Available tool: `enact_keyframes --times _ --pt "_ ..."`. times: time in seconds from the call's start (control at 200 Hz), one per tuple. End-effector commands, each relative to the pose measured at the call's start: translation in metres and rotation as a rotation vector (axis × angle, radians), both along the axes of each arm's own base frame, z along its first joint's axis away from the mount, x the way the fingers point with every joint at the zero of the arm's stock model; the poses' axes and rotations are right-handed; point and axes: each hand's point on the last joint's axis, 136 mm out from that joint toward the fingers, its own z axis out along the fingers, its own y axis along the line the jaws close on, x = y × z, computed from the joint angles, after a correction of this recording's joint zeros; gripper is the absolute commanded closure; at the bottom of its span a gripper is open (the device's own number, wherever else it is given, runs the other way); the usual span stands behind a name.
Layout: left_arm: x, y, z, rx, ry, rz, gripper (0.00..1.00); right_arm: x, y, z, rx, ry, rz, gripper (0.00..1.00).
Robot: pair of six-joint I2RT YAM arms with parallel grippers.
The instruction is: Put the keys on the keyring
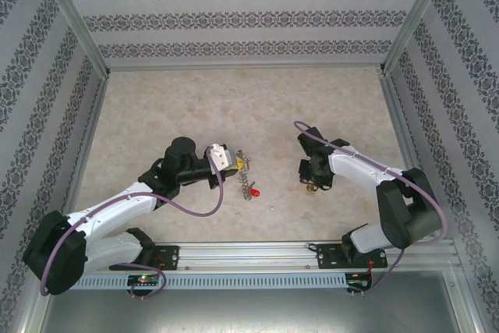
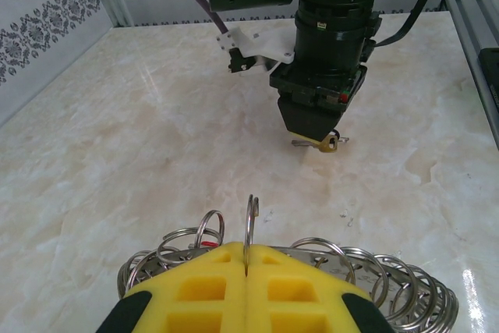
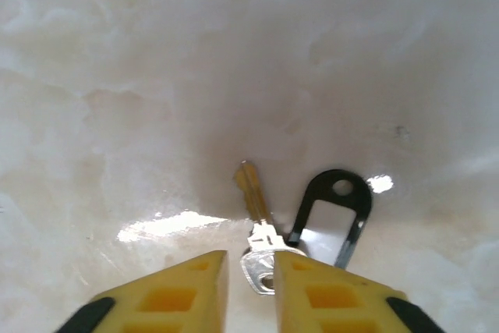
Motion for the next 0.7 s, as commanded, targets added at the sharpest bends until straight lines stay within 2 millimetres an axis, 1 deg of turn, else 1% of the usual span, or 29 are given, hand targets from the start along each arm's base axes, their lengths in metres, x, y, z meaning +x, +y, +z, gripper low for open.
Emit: enact_keyframes --times 0.0,0.165,0.225,0.305,0.375,0.445,0.549,0.694 --pt "-0.002 -0.004 0.029 -0.049 -0.049 -0.003 1.0 0.0 -0.011 0.015 -0.076 -0.047 0.033 0.71" --pt "-0.002 -0.002 0.027 -0.057 -0.037 0.008 1.0 0.009 -0.011 0.042 -0.062 -0.235 0.094 0.61" --pt "-0.001 -0.002 0.027 -0.056 -0.036 0.009 1.0 0.009 -0.014 0.045 -0.032 -0.275 0.073 0.57" --pt "0.0 -0.003 0.027 -0.057 -0.038 0.014 1.0 0.002 -0.016 0.038 0.052 -0.242 0.015 0.56" --pt "0.001 -0.003 0.028 -0.059 -0.039 0.014 1.0 -0.006 -0.014 0.03 0.113 -0.18 -0.006 0.6" --pt "0.002 -0.004 0.029 -0.061 -0.037 0.013 1.0 -0.012 -0.013 0.023 0.105 -0.144 0.014 0.6" --pt "0.003 -0.006 0.033 -0.075 -0.034 0.012 1.0 -0.015 -0.013 0.016 0.078 -0.112 0.038 0.6" --pt "0.004 -0.008 0.039 -0.095 -0.024 0.009 1.0 -0.014 -0.004 0.01 0.069 -0.057 0.097 0.59"
